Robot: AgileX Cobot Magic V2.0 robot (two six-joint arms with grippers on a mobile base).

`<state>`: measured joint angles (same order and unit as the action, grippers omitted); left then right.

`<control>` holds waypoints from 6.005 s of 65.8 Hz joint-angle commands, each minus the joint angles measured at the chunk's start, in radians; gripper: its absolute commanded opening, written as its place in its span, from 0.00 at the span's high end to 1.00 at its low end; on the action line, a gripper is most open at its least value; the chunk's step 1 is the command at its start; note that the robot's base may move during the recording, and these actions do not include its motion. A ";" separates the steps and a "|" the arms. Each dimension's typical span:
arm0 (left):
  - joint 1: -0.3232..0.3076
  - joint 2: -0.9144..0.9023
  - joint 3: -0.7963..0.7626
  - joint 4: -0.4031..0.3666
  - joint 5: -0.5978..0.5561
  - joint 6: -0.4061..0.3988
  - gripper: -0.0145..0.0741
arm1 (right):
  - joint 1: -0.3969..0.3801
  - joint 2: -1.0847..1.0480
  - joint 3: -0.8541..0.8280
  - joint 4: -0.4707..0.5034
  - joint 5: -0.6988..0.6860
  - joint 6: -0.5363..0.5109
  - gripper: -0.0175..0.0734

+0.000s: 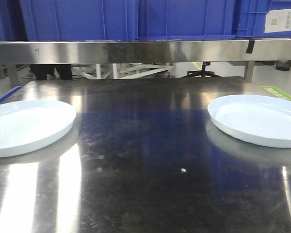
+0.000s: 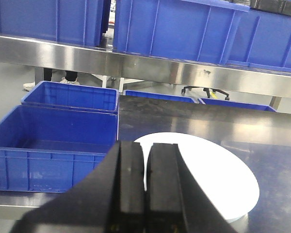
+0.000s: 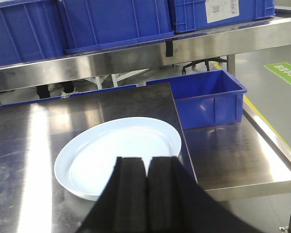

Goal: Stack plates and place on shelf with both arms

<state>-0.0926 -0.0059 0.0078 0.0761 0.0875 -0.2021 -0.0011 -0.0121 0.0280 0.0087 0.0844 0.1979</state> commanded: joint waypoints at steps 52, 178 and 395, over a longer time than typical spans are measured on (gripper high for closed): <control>-0.003 -0.019 0.003 0.147 -0.078 -0.003 0.74 | -0.007 -0.017 0.001 -0.001 -0.090 -0.007 0.76; -0.004 0.903 -0.944 0.193 0.543 0.000 0.74 | -0.007 -0.017 0.001 -0.001 -0.090 -0.007 0.76; -0.002 1.631 -0.953 0.134 0.333 -0.064 0.27 | -0.010 1.144 -0.740 -0.009 0.128 0.005 0.18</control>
<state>-0.0926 1.6391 -0.9203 0.2098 0.4542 -0.2545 -0.0050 1.1512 -0.6724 0.0068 0.2746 0.2034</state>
